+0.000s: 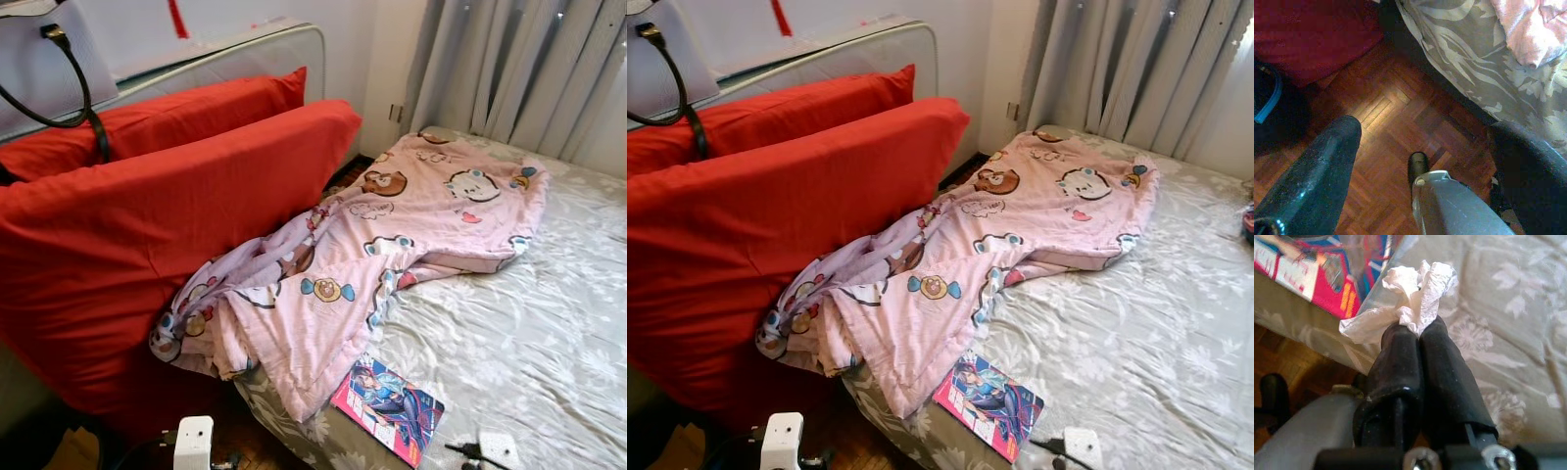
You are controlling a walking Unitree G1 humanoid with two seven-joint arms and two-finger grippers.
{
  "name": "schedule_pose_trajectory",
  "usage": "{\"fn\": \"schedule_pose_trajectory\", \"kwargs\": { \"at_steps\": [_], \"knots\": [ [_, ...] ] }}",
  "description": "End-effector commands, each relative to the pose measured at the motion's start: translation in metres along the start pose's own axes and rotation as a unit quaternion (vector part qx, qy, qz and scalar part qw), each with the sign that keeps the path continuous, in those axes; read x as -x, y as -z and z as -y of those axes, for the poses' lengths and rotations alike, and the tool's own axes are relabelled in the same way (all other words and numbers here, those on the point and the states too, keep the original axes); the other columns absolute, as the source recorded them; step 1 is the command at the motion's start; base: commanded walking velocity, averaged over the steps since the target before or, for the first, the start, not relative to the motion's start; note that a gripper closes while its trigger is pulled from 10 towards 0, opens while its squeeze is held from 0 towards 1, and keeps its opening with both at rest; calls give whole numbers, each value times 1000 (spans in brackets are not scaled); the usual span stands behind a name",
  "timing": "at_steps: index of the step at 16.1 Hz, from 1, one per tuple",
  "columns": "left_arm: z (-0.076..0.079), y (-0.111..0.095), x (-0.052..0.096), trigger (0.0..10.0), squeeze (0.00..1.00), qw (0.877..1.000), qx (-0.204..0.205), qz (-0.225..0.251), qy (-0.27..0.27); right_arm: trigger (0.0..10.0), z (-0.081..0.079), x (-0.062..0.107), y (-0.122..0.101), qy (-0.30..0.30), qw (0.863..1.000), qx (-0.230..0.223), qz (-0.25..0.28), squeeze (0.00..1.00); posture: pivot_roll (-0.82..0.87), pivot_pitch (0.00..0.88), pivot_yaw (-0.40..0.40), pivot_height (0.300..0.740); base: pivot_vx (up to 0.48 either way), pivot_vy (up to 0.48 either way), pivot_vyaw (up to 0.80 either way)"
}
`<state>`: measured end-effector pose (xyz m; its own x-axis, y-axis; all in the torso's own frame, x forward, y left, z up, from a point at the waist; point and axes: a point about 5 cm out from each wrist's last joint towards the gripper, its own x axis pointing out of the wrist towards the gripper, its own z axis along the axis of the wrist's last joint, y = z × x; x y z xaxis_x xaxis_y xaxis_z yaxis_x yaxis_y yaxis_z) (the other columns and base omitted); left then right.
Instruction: Clean up the room
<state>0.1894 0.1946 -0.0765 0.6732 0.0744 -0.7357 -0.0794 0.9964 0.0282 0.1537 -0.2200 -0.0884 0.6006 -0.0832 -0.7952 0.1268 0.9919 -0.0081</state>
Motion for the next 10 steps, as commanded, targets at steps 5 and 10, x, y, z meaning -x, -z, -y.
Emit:
{"fn": "schedule_pose_trajectory", "kwargs": {
  "at_steps": [5, 10],
  "knots": [
    [-3, -1, -1, 10000, 0, 1000, -11, -7, -4, 10000, -25, -2, 6, -6, 1000, 11, -17, 0, -33, 0, 8, 740, 0, 0, 454],
    [-3, -6, -2, 10000, 0, 1000, -10, 1, -8, 10000, -21, -2, 7, -10, 1000, 14, -20, 0, -17, 0, -5, 740, 0, 0, 800]
  ]
}}
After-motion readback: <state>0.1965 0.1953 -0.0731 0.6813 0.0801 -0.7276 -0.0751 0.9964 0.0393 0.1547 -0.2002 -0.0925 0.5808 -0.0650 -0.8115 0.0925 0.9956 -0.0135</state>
